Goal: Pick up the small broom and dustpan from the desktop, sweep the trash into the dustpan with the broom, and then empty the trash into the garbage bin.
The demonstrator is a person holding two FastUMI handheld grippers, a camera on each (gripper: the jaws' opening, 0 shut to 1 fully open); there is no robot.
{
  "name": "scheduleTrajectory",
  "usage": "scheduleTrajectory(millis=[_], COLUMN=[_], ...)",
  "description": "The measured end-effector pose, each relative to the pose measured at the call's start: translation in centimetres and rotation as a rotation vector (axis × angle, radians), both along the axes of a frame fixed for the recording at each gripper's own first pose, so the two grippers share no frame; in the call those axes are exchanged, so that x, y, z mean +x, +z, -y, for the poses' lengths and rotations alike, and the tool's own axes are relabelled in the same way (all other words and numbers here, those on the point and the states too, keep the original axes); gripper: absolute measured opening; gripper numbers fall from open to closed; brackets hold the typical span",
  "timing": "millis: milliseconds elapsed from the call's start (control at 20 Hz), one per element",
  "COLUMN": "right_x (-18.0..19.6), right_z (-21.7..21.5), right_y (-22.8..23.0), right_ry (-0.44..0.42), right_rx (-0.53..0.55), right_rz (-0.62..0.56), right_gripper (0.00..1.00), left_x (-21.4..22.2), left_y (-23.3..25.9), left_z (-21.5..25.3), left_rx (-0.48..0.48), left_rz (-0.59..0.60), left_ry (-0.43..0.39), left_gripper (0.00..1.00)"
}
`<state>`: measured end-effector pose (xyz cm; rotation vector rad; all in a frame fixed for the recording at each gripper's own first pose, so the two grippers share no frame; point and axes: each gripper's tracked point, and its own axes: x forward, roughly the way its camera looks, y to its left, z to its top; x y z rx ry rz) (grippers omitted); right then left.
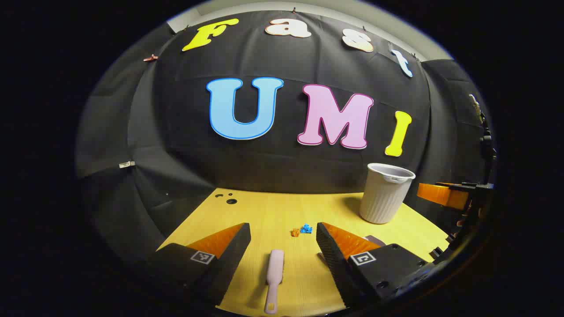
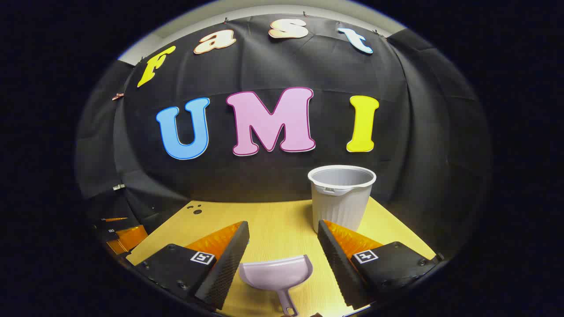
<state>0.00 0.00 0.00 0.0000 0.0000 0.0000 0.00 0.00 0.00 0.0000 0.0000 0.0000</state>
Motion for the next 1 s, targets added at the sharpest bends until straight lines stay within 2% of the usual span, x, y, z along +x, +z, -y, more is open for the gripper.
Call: scheduleTrajectory(millis=[150, 350, 750, 1000], right_x=[0.5, 0.5, 0.6, 0.7], right_z=[-0.3, -0.8, -1.2, -1.3], right_y=[-0.6, -1.0, -2.0, -2.3], right_ry=[0.017, 0.034, 0.051, 0.051], right_rx=[-0.006, -0.019, -0.03, -0.046], right_rz=[-0.025, -0.032, -0.06, -0.072], right_gripper=[0.96, 0.96, 0.96, 0.96], left_x=[0.0, 0.1, 0.2, 0.9], left_y=[-0.6, -0.9, -2.6, -5.5], left_z=[-1.1, -1.1, -2.4, -1.9], left_rx=[0.045, -0.009, -0.033, -0.08], left_rz=[-0.025, -0.031, -0.074, -0.154], left_ry=[0.024, 0.012, 0.037, -0.003], left_gripper=[0.96, 0.96, 0.96, 0.96])
